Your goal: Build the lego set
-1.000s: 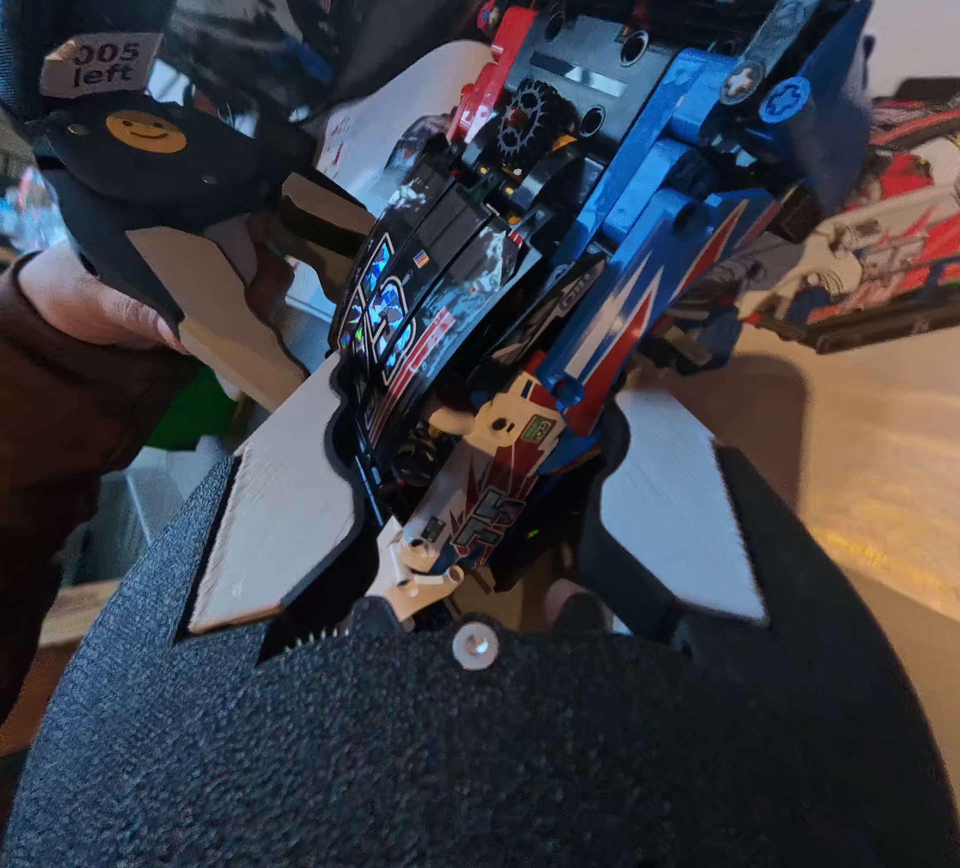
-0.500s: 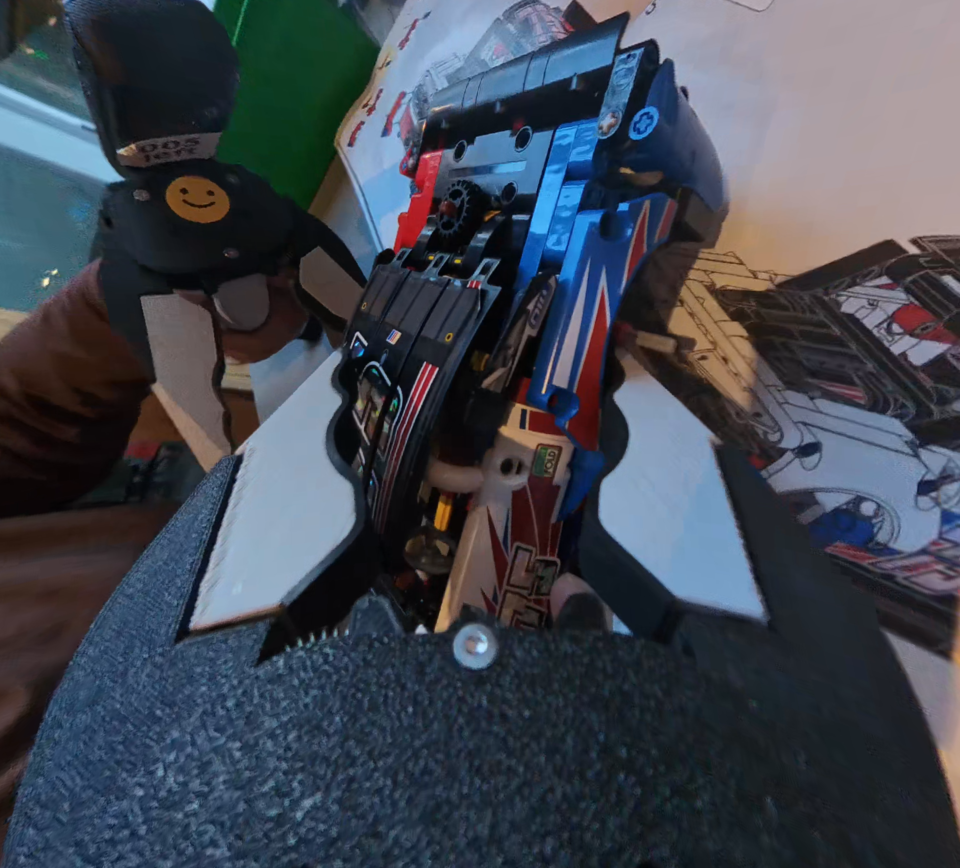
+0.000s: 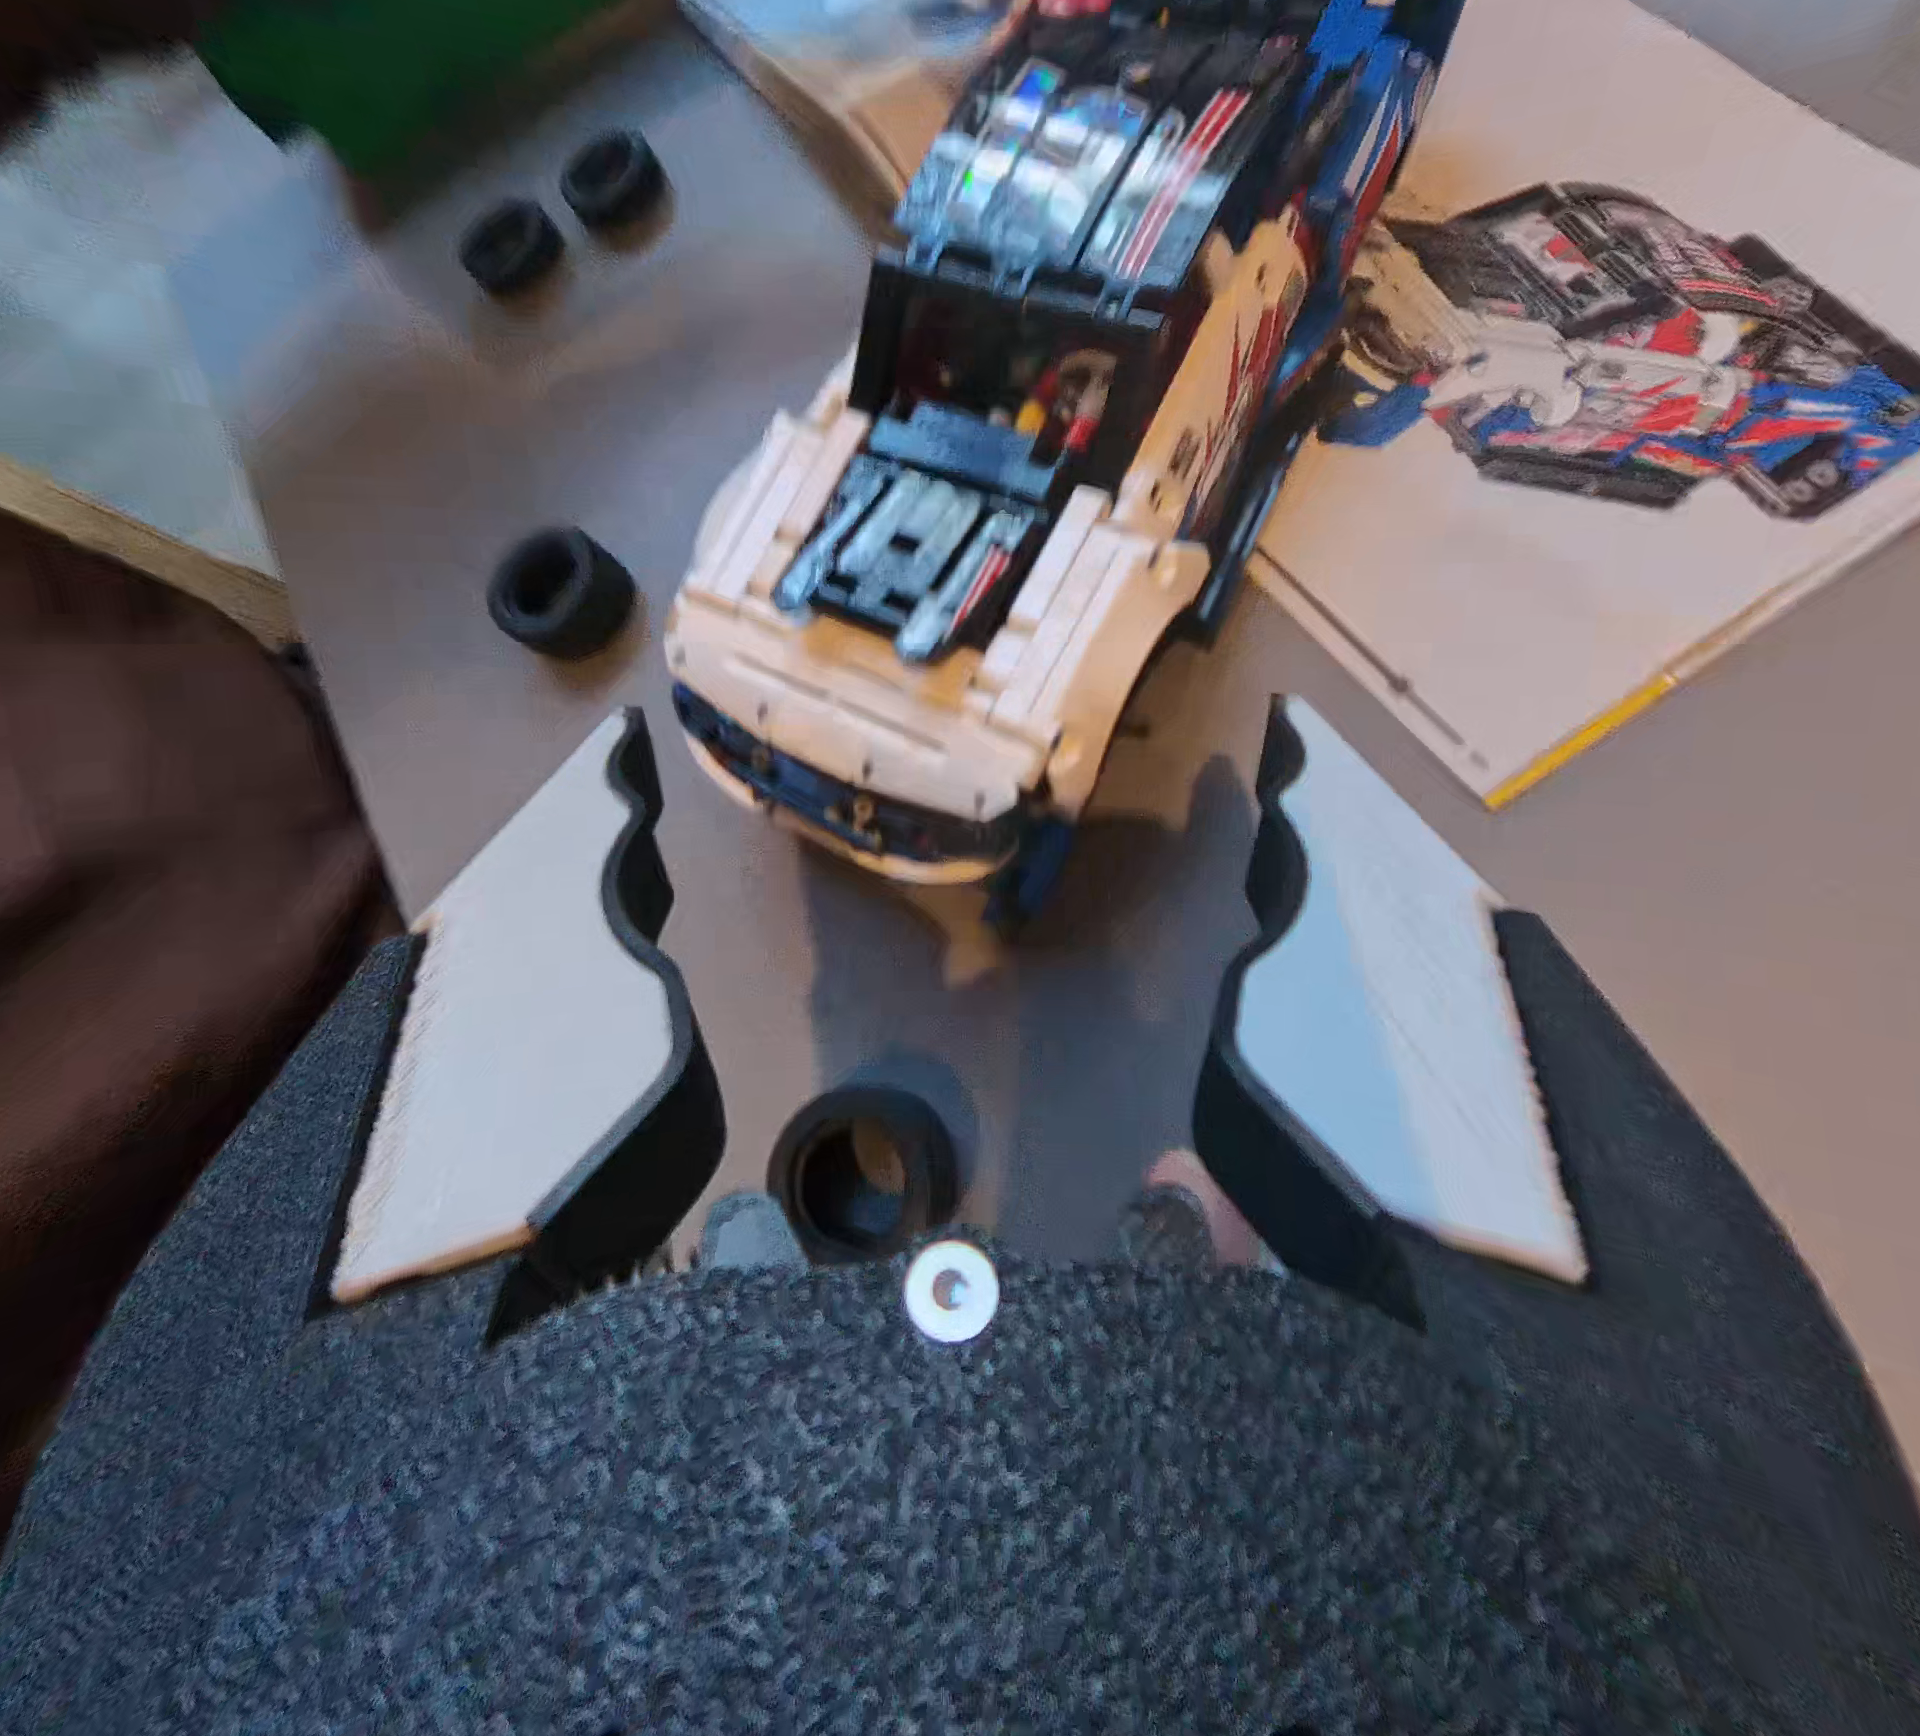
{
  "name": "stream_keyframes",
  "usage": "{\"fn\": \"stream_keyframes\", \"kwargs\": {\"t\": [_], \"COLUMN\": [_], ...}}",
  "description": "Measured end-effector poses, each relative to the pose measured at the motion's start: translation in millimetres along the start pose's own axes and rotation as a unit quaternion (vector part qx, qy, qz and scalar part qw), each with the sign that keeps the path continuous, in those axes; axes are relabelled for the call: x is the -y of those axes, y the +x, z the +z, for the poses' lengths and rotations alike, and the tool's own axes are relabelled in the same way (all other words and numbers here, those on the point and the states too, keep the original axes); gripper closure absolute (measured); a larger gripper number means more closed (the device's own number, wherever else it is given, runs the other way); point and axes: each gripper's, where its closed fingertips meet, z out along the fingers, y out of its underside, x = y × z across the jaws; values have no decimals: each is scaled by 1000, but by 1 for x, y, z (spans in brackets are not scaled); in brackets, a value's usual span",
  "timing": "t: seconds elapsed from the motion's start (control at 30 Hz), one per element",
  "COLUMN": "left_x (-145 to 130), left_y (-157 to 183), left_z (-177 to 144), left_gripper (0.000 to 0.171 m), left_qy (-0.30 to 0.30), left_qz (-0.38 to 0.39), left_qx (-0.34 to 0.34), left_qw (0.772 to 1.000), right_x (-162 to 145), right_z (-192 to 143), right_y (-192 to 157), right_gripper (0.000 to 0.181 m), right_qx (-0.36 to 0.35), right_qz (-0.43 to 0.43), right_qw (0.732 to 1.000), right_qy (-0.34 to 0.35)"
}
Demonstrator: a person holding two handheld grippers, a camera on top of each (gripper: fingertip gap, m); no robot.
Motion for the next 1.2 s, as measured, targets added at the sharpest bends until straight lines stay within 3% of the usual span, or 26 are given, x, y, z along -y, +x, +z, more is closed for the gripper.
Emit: {"fn": "stream_keyframes", "kwargs": {"t": [0.17,0.3,0.43,0.47,0.73,0.8,0.97,1.2], "left_x": [13,9,-6,-8,-12,-15,-28,-51], "left_y": [-32,-17,11,15,13,18,37,60], "left_z": [26,42,53,55,54,52,41,23], "left_gripper": [56,52,80,76,96,94,71,67], "left_qy": [-34,-69,-121,-130,-144,-142,-129,-89], "left_qz": [-1,-31,-63,-74,-100,-111,-114,-149], "left_qx": [2,-77,-172,-183,-145,-135,-93,-56], "left_qw": [999,994,976,972,974,974,981,983], "right_x": [-42,-58,-63,-64,-62,-62,-59,-59], "right_z": [7,26,44,48,50,48,36,25], "right_y": [-3,0,0,0,-1,-2,7,42], "right_gripper": [58,59,66,73,77,76,74,63], "right_qx": [-100,-113,-91,-92,-58,-48,-30,-12], "right_qz": [-108,-151,-152,-162,-168,-179,-204,-261], "right_qw": [988,976,977,975,978,977,973,957], "right_qy": [-52,-111,-121,-122,-107,-105,-98,-129]}}
